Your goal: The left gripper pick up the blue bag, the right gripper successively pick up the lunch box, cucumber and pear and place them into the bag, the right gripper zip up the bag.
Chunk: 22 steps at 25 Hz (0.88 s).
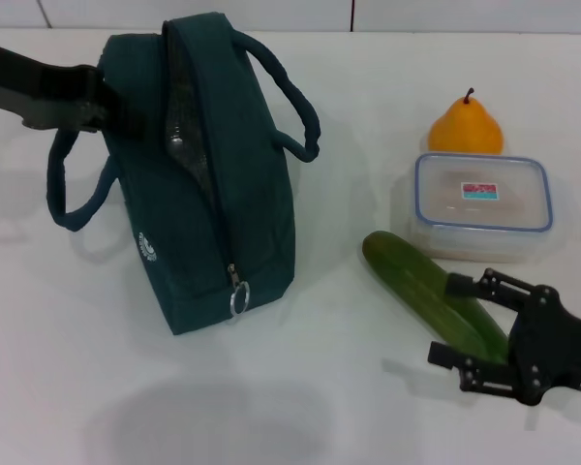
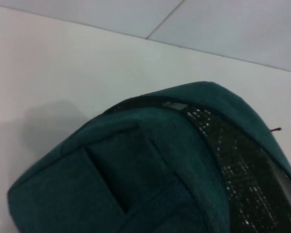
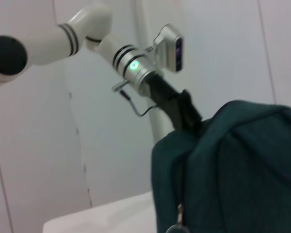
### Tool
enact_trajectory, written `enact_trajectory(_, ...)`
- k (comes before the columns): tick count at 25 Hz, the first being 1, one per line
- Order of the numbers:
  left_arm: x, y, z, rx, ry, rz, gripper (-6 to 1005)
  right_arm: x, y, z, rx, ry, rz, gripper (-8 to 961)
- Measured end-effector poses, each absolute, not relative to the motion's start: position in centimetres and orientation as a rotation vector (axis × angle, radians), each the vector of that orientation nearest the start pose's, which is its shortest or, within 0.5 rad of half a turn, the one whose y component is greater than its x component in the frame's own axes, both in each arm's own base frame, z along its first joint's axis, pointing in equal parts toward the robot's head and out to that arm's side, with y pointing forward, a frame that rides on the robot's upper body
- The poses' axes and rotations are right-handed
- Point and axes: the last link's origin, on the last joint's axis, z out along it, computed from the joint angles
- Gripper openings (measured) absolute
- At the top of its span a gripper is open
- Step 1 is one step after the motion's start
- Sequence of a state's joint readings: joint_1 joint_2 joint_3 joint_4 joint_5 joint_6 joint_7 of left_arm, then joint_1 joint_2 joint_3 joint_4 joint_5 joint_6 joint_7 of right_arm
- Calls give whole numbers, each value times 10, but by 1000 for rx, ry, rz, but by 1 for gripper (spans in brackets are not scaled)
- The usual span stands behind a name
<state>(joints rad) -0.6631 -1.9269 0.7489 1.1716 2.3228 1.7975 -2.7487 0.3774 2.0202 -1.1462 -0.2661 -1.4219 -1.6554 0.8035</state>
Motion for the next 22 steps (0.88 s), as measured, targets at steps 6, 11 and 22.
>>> enact_trajectory(6,-203,364,120,-2397,-1733,-267,48,283,253,-34,-2554,450,1138,813)
enact_trajectory(11,-196,359,123,-2456,-1736,-302,47,284,261,-23,-2411,685,1269,813)
enact_trajectory(22,-198,359,120,-2480,-1741,-290,47,254,285,-7,-2369,488,1406,812)
